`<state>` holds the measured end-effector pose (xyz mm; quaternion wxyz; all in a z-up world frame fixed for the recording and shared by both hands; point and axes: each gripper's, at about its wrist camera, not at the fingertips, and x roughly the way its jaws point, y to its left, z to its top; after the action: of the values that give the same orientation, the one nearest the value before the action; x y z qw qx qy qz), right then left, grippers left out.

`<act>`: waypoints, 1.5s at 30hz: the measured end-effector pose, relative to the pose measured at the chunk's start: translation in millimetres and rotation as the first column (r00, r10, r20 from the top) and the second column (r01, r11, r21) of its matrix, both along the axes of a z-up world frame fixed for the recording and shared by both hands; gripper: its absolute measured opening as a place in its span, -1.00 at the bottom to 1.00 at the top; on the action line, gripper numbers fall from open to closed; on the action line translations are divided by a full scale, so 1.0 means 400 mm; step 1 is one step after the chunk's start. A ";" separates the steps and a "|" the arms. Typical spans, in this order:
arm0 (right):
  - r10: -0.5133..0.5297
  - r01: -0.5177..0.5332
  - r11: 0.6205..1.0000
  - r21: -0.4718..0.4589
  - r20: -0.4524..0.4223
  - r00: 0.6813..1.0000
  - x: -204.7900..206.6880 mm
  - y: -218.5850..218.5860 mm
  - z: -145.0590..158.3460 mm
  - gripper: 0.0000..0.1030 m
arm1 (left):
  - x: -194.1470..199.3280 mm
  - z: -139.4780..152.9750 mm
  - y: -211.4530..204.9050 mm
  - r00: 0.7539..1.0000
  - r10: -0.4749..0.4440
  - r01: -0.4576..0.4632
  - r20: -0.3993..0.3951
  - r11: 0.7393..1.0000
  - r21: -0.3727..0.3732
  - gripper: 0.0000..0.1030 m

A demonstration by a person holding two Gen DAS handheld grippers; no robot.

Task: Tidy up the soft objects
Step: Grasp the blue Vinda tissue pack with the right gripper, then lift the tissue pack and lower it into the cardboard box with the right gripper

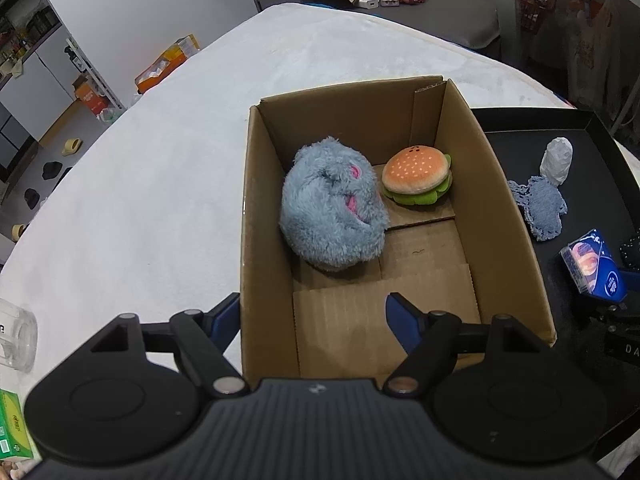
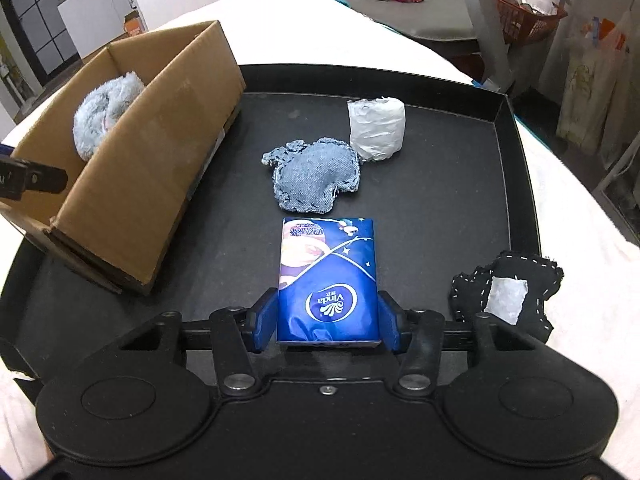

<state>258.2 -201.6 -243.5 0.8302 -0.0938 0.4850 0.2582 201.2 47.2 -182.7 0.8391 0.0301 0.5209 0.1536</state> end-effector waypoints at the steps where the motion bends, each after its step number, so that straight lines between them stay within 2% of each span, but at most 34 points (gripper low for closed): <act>1: -0.002 0.002 1.000 -0.002 0.003 1.000 0.000 -0.001 0.004 -0.03 | -0.001 0.001 0.002 1.000 0.000 0.000 0.002 1.000 -0.003 0.48; 18: 0.034 -0.036 0.999 0.024 0.107 0.994 0.022 0.053 0.124 -0.03 | -0.030 0.020 0.036 0.999 0.013 -0.010 0.051 0.998 -0.056 0.48; 36: 0.094 -0.108 0.993 0.043 0.239 0.966 0.008 0.148 0.269 -0.02 | -0.061 0.028 0.083 0.993 0.008 0.006 0.120 0.994 -0.111 0.47; 43: 0.144 -0.157 0.987 0.032 0.251 0.957 -0.009 0.211 0.284 -0.02 | -0.071 0.026 0.116 0.988 0.016 0.005 0.153 0.991 -0.135 0.39; 45: 0.157 -0.169 0.985 0.027 0.251 0.955 -0.010 0.231 0.285 -0.02 | -0.074 0.023 0.125 0.987 0.017 0.007 0.161 0.989 -0.146 0.31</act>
<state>254.3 -109.2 -129.4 0.8622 -0.1451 0.3618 0.3235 171.5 97.0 -173.3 0.8783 -0.0453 0.4609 0.1193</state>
